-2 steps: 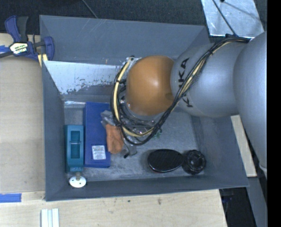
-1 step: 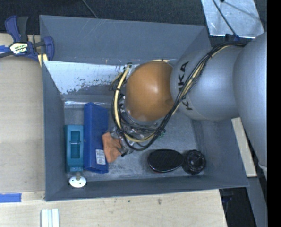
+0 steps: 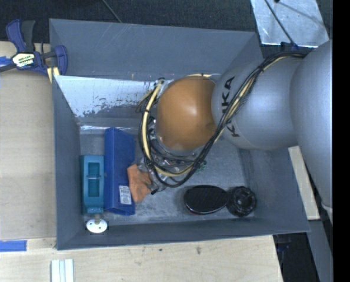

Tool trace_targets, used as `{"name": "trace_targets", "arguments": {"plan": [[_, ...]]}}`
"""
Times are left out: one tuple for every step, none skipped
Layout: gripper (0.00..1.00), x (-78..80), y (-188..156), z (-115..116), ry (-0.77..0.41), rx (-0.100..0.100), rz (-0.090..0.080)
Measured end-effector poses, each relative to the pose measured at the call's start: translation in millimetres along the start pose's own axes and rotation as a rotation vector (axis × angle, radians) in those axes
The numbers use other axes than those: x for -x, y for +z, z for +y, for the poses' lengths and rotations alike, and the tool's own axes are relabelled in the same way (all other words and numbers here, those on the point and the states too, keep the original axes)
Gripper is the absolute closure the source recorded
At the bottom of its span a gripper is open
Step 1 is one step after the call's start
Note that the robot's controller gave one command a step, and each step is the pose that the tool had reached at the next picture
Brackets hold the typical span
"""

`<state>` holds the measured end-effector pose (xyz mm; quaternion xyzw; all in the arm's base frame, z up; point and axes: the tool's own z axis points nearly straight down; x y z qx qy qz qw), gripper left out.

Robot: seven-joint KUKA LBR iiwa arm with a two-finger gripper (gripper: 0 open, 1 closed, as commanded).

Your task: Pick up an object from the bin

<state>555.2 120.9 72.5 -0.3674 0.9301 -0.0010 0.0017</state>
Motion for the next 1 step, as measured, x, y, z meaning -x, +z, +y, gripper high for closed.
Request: {"name": "trace_targets", "arguments": {"plan": [[1.0,17.0,-170.6,-14.3,-0.049,-0.003,-0.008]]}}
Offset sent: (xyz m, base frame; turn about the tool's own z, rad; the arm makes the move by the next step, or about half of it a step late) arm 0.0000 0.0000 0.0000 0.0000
